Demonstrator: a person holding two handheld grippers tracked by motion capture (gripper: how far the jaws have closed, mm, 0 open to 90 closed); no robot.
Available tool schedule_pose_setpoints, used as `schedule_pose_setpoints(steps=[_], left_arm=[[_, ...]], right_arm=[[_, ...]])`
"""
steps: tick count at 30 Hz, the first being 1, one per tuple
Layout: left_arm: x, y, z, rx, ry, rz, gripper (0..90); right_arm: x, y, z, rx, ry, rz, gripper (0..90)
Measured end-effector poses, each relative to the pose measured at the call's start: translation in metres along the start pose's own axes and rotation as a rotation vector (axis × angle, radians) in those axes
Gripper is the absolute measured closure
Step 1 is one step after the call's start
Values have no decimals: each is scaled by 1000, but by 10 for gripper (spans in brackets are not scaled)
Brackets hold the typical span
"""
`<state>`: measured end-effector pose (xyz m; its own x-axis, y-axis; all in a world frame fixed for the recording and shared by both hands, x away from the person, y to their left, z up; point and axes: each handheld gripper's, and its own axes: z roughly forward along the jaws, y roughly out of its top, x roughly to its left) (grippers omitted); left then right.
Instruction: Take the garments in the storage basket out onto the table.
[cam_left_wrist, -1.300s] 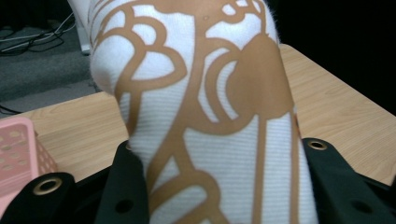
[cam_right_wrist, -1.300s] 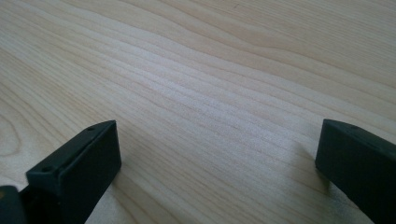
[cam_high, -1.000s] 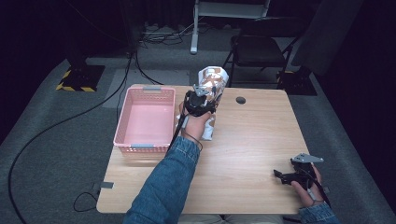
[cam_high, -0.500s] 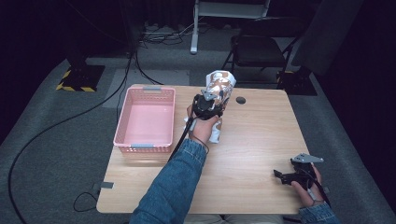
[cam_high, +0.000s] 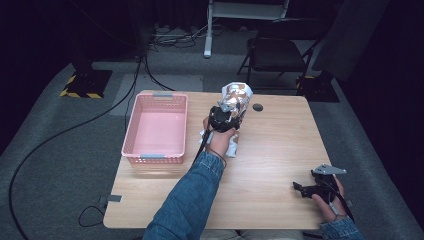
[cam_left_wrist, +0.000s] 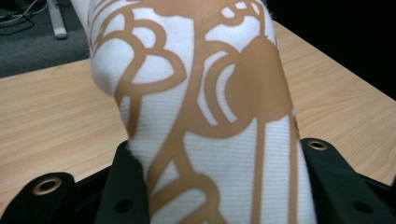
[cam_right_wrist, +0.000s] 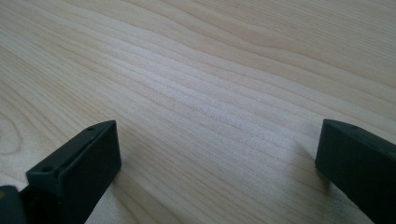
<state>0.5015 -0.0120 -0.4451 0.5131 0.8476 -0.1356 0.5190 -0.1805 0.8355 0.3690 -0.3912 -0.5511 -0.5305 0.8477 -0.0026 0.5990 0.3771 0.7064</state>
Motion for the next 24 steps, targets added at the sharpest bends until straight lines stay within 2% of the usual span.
schedule_pose_setpoints(steps=[5, 13, 24], left_arm=[[-3, -9, 11, 35, 2, 14, 562], [-11, -14, 22, 63, 4, 41, 560], [-21, -22, 40, 110, -1, 51, 559]], right_arm=[[0, 0, 0, 0, 0, 0, 0], [0, 0, 0, 0, 0, 0, 0], [0, 0, 0, 0, 0, 0, 0]])
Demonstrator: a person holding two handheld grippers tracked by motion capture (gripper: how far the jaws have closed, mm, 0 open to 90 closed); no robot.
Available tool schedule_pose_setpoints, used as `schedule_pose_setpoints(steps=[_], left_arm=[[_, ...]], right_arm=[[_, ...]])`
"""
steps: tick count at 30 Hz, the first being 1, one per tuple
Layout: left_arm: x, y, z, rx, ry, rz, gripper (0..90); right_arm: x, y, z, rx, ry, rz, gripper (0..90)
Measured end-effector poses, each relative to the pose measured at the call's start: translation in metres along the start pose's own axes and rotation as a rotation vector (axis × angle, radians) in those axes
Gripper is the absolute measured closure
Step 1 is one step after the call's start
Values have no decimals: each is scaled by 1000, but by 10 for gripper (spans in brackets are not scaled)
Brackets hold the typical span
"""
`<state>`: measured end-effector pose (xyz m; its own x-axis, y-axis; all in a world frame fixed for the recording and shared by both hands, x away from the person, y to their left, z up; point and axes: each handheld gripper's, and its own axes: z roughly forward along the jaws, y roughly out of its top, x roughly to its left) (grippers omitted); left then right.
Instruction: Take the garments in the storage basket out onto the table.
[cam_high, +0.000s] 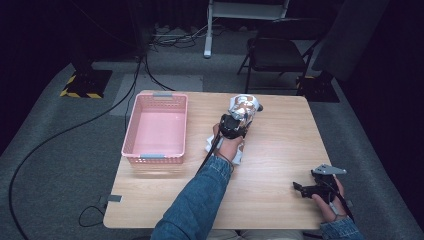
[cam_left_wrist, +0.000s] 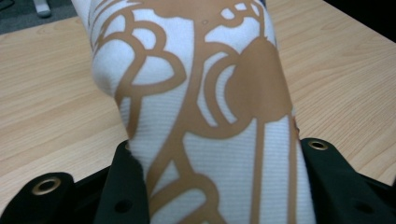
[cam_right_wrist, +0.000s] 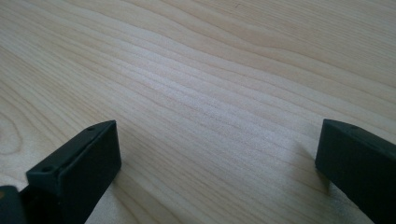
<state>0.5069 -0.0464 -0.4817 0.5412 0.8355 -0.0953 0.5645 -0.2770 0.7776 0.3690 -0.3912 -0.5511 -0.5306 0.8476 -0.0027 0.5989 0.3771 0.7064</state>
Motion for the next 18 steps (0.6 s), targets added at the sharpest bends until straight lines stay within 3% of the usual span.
schedule_pose_setpoints(steps=[18], left_arm=[[-3, -9, 27, 56, 1, -24, 556]], right_arm=[[0, 0, 0, 0, 0, 0, 0]])
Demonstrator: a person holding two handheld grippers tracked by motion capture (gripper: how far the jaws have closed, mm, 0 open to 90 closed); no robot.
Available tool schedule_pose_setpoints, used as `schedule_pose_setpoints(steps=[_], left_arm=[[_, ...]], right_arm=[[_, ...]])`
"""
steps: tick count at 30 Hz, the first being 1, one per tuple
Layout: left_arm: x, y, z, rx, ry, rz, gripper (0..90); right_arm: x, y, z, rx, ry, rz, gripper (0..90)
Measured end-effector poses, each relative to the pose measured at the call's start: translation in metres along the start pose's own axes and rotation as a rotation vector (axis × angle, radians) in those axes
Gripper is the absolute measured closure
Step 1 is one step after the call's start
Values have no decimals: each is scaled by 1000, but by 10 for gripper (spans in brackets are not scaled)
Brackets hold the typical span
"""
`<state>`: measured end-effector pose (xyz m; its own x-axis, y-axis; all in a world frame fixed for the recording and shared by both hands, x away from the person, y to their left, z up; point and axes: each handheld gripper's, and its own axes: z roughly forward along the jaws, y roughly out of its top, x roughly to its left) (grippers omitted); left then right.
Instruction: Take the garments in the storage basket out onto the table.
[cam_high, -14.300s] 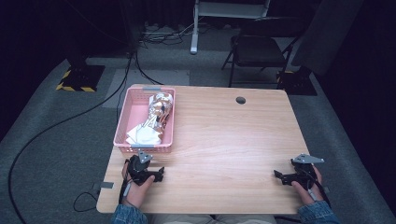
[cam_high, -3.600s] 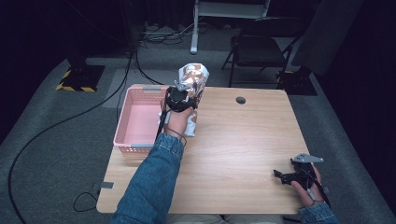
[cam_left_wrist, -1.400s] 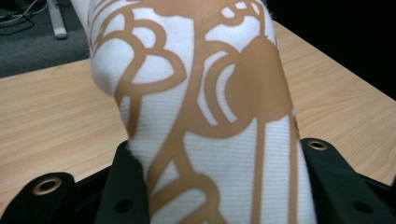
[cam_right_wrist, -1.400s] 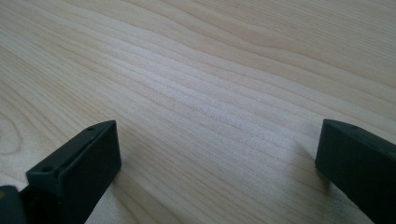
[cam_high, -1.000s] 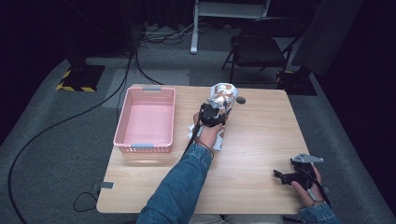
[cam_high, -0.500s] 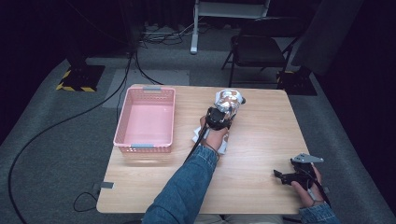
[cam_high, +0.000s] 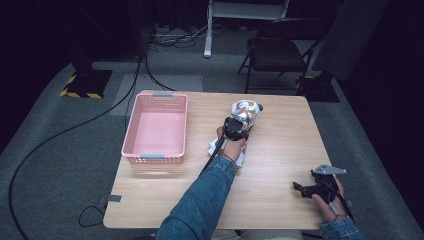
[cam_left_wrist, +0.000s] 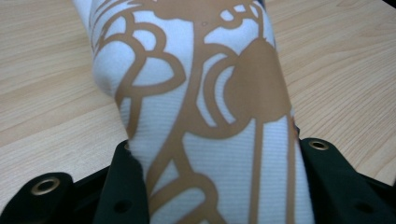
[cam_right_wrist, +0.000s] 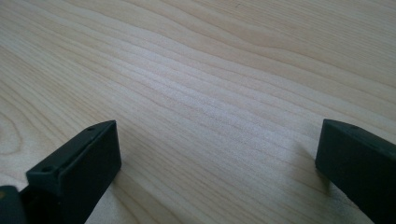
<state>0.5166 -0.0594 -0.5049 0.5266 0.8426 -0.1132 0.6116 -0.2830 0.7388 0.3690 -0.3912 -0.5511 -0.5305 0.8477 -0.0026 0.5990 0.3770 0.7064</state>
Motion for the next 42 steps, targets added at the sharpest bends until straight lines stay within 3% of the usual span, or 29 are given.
schedule_pose_setpoints(steps=[27, 32, 36, 42], left_arm=[[-4, -7, 18, 8, 24, -5, 502], [-7, -3, 15, -8, 53, -6, 252], [-8, -1, 11, -25, 68, -17, 136], [-12, 3, -1, -57, 48, -13, 107]], right_arm=[[0, 0, 0, 0, 0, 0, 0], [0, 0, 0, 0, 0, 0, 0], [0, 0, 0, -1, 2, -2, 0], [0, 0, 0, 0, 2, -3, 0]])
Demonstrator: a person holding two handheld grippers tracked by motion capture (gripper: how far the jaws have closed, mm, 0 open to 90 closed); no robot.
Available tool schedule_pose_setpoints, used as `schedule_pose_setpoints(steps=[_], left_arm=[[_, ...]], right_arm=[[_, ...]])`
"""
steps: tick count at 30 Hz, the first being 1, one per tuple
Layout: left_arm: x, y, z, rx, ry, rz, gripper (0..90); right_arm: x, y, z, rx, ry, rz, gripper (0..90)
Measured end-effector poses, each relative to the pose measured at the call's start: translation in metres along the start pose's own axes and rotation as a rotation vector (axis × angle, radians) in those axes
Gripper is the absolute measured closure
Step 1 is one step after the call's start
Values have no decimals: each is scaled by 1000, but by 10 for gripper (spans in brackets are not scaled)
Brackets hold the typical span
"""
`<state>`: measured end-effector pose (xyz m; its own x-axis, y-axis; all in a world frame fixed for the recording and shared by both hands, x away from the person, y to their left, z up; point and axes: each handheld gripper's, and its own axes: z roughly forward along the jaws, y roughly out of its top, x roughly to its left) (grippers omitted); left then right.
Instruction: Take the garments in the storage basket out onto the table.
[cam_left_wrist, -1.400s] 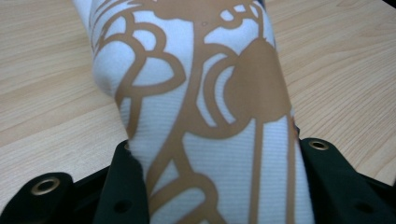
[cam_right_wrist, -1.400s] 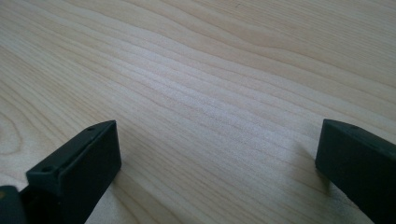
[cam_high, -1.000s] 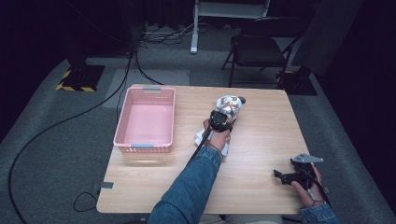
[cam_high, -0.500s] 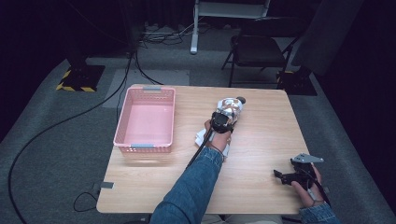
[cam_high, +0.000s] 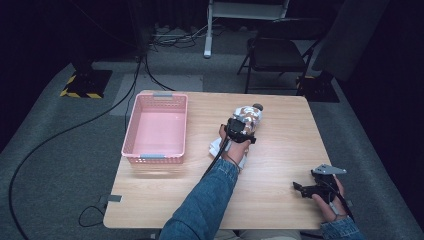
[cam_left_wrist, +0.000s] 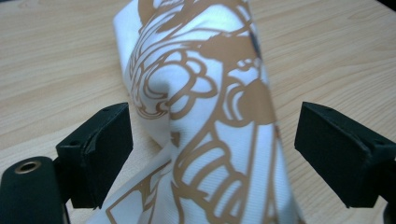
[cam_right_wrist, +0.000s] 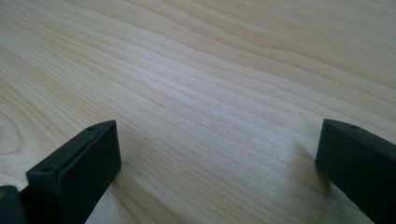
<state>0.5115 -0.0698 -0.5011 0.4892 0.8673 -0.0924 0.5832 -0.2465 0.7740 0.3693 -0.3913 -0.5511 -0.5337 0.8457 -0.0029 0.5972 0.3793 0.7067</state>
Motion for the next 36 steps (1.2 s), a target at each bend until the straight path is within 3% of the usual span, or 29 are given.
schedule_pose_setpoints(steps=[13, 36], left_arm=[[-13, 6, -37, -79, -35, 42, 103], [-4, 1, -86, -115, -34, 81, 97]], right_arm=[[0, 0, 0, 1, 1, -2, 0], [0, 0, 0, 1, 2, -2, 0]])
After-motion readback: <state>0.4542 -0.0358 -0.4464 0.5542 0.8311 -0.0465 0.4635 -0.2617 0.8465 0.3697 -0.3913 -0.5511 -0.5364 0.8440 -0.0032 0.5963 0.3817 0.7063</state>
